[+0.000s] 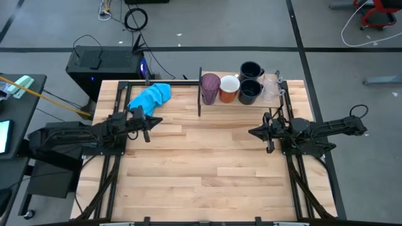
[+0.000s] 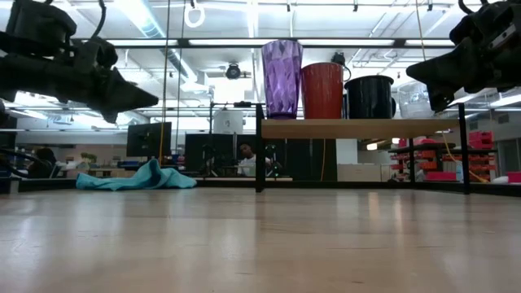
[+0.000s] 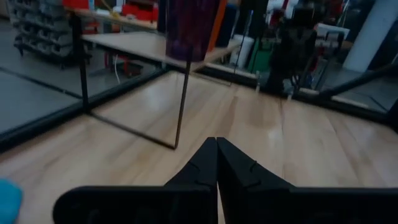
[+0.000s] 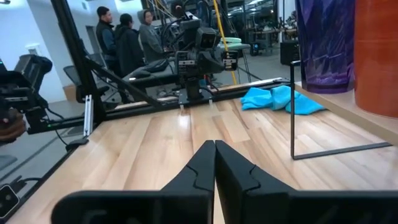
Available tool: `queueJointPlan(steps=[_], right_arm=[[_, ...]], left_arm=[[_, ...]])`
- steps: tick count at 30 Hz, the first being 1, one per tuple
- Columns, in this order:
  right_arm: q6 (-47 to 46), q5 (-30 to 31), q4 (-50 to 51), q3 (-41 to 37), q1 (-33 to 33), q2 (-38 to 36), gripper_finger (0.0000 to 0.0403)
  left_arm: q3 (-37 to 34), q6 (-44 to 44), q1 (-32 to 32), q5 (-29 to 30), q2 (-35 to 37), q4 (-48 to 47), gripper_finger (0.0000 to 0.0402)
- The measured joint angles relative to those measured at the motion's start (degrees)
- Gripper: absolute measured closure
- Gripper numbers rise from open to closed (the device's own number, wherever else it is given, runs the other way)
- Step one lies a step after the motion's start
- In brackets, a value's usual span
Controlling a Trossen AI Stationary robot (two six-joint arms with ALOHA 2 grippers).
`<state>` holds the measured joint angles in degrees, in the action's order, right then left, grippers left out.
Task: Stack small to large cups/mugs on shelf
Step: Return to Home Position
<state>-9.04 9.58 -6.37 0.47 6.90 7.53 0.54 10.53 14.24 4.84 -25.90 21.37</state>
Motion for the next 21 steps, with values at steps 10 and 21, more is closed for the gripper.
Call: queueJointPlan(steps=[10,21], right_arm=[[0.00,0.00,0.04,0.00,0.00,0.00,0.0387],[0.00,0.00,0.08,0.00,0.00,0.00,0.0385]], left_arm=[[-0.02,5.64,-1.14,-1.27,13.03,-19.00,0.0382],[-0.02,9.85,-1.55,-1.29,13.21,-18.95,0.0376]])
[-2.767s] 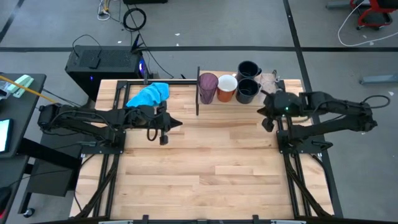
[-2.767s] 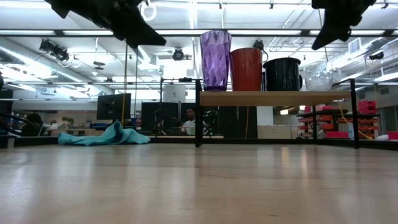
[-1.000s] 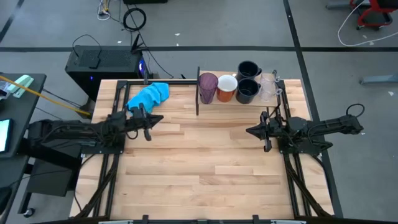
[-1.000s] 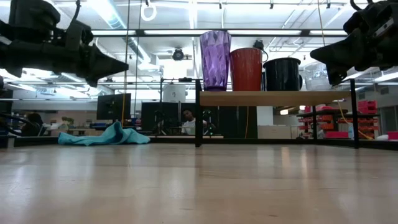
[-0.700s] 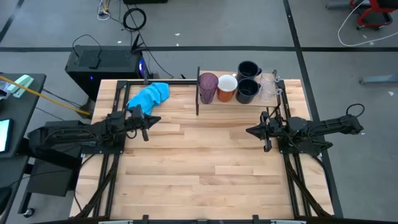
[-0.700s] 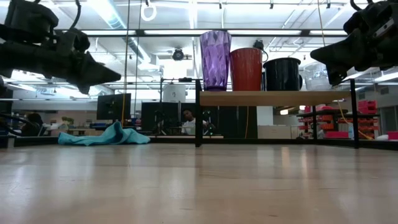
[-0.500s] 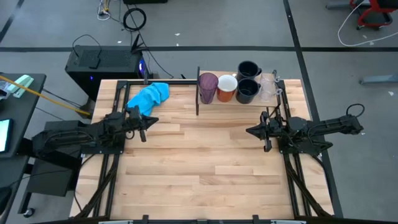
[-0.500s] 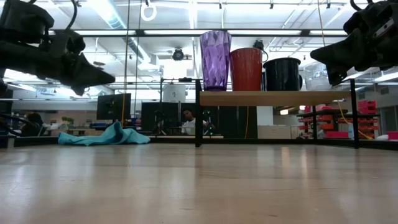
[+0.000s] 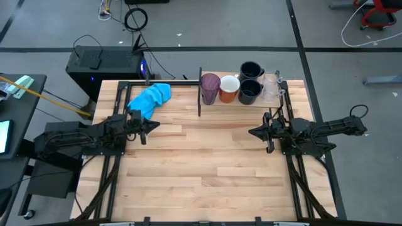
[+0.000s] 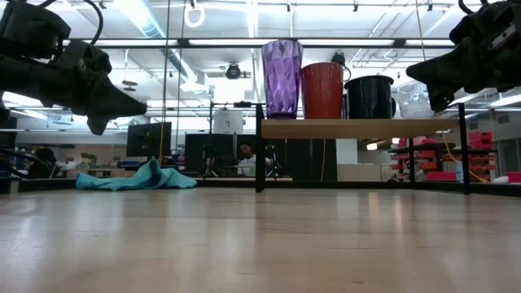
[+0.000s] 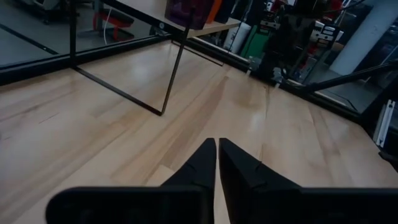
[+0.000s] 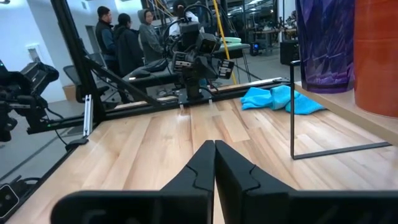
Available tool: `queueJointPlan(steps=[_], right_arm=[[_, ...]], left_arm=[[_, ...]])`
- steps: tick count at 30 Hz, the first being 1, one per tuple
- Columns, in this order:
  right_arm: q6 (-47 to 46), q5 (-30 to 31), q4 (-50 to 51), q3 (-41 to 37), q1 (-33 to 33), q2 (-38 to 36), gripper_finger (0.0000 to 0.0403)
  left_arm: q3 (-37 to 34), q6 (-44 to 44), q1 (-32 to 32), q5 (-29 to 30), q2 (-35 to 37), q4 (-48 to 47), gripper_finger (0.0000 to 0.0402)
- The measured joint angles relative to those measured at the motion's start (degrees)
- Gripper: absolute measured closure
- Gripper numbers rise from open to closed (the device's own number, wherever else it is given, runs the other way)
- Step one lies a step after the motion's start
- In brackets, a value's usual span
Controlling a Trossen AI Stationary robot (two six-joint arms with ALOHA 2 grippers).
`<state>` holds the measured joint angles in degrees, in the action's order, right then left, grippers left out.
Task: Stack small to large cups/mugs on shelf
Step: Return to Home Position
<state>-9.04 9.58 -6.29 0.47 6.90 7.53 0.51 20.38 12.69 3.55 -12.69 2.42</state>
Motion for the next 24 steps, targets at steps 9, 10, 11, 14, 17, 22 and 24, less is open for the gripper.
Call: queueJointPlan(steps=[9,10,11,14,17,22,24], right_arm=[[0.00,0.01,0.01,0.00,0.00,0.00,0.0387],[0.00,0.00,0.01,0.00,0.00,0.00,0.0387],[0.00,0.00,0.01,0.00,0.00,0.00,0.0387],[0.00,0.00,0.01,0.00,0.00,0.00,0.0387],[0.00,0.00,0.01,0.00,0.00,0.00,0.0387],[0.00,0.00,0.01,0.00,0.00,0.00,0.0387],[0.00,0.01,0.01,0.00,0.00,0.00,0.0387]], left_arm=[[0.00,-0.02,0.00,0.02,-0.02,0.04,0.0380],[0.00,-0.02,0.00,0.04,-0.02,0.04,0.0378],[0.00,-0.04,0.00,0.04,-0.02,0.06,0.0376],[-0.02,-0.02,0.00,0.04,-0.02,0.07,0.0371],[-0.02,-0.03,0.00,0.04,-0.02,0.08,0.0368],[-0.02,-0.04,0.00,0.04,-0.02,0.09,0.0370],[-0.02,-0.06,0.00,0.04,-0.02,0.11,0.0373]])
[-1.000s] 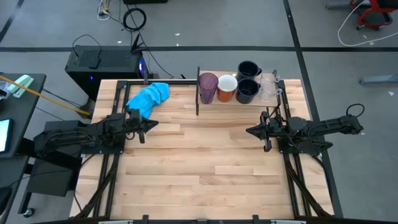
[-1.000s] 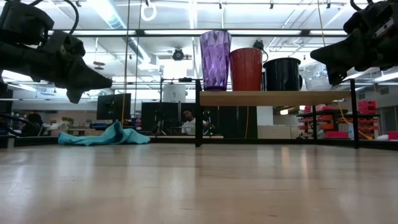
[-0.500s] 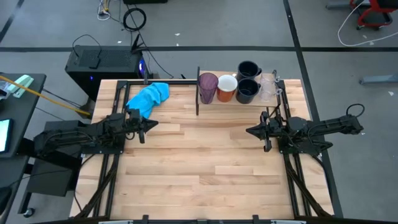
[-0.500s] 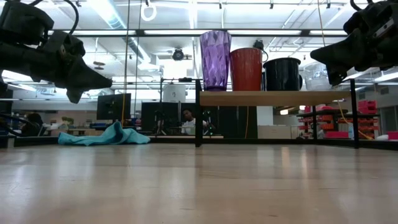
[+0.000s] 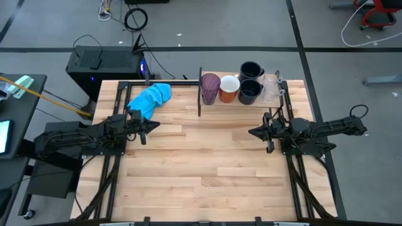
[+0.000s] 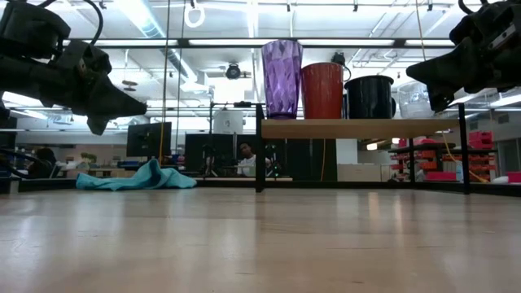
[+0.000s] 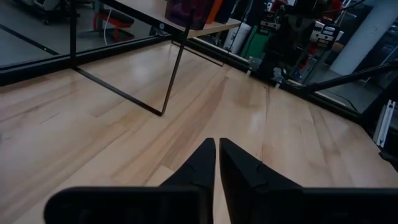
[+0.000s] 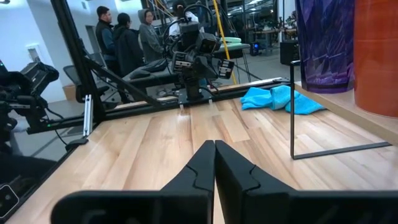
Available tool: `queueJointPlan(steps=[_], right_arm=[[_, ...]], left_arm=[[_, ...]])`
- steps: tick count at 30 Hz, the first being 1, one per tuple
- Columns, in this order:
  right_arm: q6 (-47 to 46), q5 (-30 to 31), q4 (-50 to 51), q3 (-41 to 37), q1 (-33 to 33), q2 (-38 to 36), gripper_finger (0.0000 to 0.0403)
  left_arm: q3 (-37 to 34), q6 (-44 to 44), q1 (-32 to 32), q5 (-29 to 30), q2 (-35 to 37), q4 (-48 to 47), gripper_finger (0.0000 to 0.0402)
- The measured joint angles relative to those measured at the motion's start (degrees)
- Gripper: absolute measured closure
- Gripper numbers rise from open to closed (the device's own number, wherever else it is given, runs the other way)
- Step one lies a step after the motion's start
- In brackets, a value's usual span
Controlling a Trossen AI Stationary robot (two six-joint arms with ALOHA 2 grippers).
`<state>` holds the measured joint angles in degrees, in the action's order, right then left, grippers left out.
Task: Stack small to large cups/mugs on shelf
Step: Return to Home Position
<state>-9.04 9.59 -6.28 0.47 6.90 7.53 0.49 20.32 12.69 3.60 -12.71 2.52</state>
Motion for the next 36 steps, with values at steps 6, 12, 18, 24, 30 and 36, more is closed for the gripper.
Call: queueJointPlan(steps=[6,12,18,24,30,36], right_arm=[[0.00,0.01,0.00,0.02,0.00,0.00,0.0387],[0.00,-0.01,0.00,0.02,0.00,0.00,0.0387],[0.00,0.01,-0.02,0.02,0.00,0.00,0.0387],[0.00,0.01,-0.01,0.02,0.00,0.00,0.0387],[0.00,0.01,-0.01,0.02,0.00,0.00,0.0387],[0.00,0.01,0.00,0.02,-0.02,0.00,0.0387]], left_arm=[[0.00,0.02,0.00,0.00,0.00,0.00,0.0378],[-0.02,-0.02,0.00,0.00,0.00,0.00,0.0368],[-0.02,0.00,0.00,0.00,0.00,0.02,0.0367],[-0.02,-0.02,0.00,0.00,0.00,0.02,0.0376],[-0.02,-0.02,0.00,0.00,0.00,0.02,0.0377],[-0.02,-0.02,0.00,0.00,0.00,0.01,0.0368]])
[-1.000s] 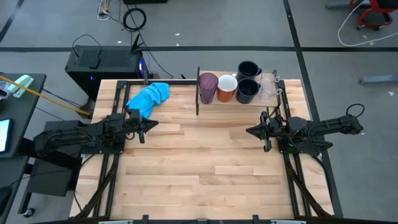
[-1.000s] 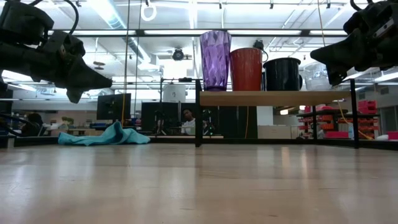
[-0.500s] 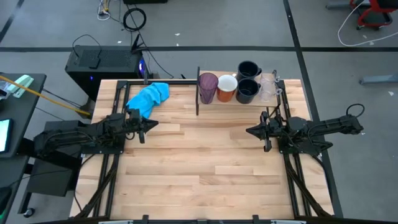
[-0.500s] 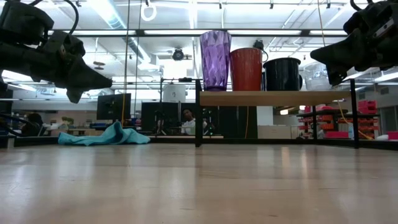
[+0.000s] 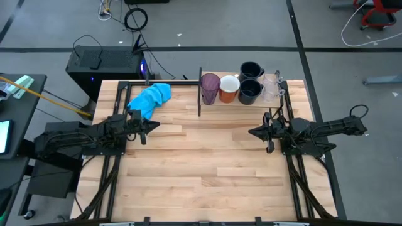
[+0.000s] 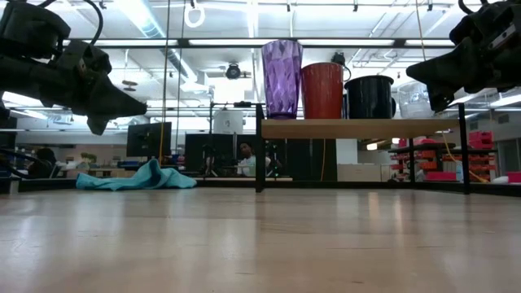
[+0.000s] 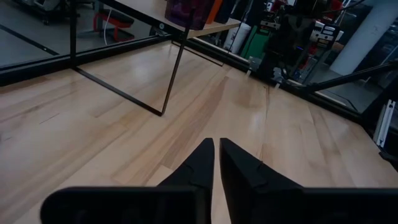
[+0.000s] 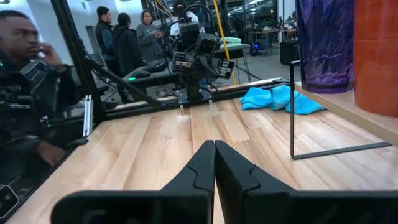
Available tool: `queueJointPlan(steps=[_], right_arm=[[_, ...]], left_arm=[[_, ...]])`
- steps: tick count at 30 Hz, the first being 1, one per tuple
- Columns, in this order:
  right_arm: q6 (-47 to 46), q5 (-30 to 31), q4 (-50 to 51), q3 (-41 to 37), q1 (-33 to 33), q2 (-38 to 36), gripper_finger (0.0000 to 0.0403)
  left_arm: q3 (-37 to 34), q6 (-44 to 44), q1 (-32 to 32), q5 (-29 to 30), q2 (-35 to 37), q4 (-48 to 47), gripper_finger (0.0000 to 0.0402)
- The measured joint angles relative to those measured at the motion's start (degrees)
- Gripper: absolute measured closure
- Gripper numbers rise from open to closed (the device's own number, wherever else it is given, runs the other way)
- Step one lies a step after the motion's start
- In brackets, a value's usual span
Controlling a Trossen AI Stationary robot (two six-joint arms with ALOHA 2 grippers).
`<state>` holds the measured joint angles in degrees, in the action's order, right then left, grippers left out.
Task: Stack small to large cups/mugs on shelf
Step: Return to Home Position
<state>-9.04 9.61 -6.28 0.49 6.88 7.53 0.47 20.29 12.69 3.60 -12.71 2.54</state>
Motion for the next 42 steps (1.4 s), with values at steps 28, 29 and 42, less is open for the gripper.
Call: queueJointPlan(steps=[28,29,42], right_arm=[[0.00,0.00,0.00,0.02,0.00,0.00,0.0387],[0.00,0.00,-0.01,0.02,0.01,0.00,0.0387],[0.00,0.00,-0.02,0.02,0.02,0.02,0.0387]], left_arm=[[0.00,0.02,-0.02,0.00,-0.02,0.01,0.0366],[0.00,0.00,-0.02,0.00,-0.02,0.01,0.0366],[0.00,0.00,-0.01,0.00,-0.02,0.01,0.0373]])
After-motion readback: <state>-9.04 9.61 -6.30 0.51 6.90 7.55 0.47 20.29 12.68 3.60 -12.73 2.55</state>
